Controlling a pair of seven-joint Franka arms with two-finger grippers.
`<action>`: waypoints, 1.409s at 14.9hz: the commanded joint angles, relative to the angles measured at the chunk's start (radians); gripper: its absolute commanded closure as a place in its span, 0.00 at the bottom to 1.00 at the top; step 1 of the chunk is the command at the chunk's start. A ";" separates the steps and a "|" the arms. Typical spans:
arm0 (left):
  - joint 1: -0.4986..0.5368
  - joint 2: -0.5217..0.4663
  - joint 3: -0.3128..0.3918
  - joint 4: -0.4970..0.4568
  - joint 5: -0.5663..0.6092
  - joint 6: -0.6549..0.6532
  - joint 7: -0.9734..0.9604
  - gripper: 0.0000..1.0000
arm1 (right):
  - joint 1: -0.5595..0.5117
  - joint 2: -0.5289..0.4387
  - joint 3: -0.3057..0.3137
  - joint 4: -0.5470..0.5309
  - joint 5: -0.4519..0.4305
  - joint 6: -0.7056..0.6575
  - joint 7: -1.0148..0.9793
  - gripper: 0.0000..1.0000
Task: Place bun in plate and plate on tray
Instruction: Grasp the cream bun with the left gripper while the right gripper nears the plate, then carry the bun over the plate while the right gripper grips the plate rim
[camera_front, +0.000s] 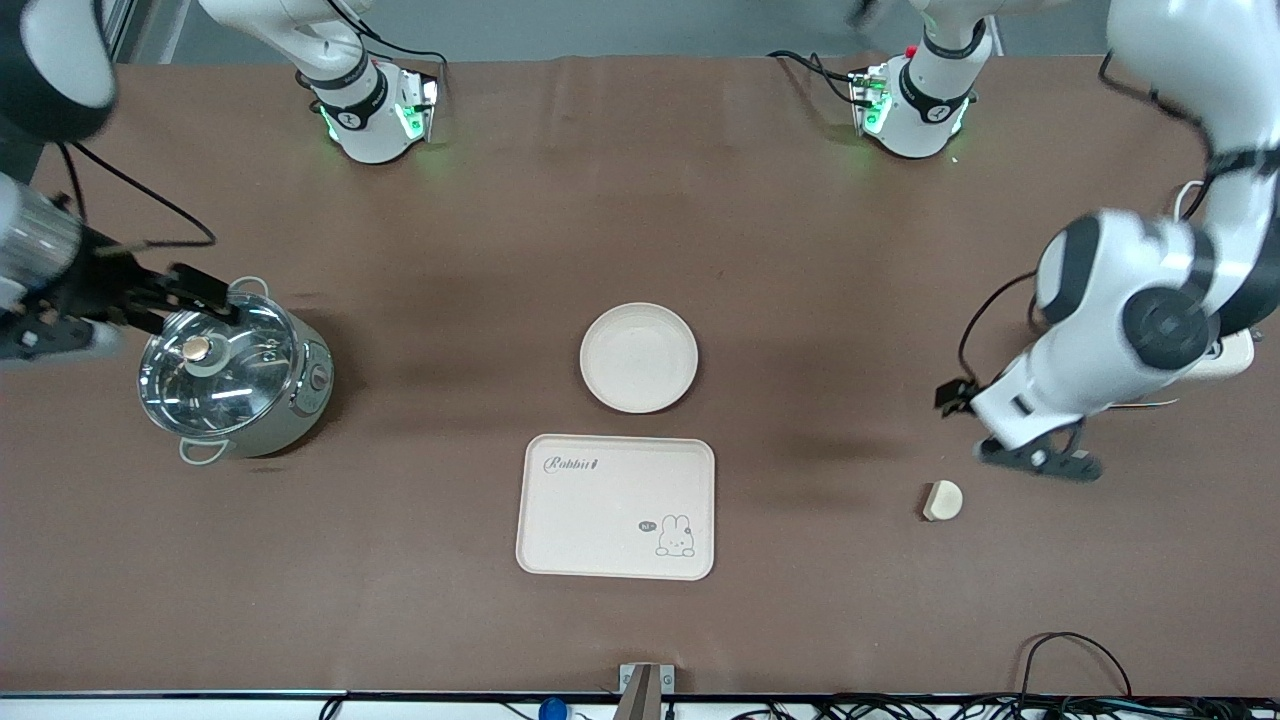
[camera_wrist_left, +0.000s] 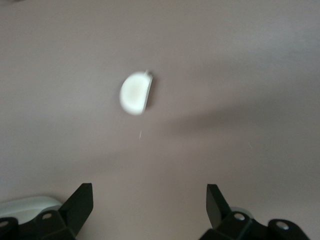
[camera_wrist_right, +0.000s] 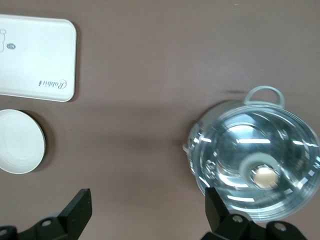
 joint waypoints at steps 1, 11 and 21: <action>0.008 0.136 -0.005 0.039 0.052 0.168 0.110 0.00 | 0.059 0.070 -0.002 0.008 0.009 0.070 0.005 0.00; 0.074 0.289 -0.005 0.036 0.206 0.427 0.303 0.50 | 0.161 0.265 0.000 0.010 0.127 0.243 -0.002 0.00; 0.070 0.202 -0.165 0.043 0.071 0.219 -0.057 0.95 | 0.249 0.397 0.030 0.010 0.345 0.271 -0.008 0.00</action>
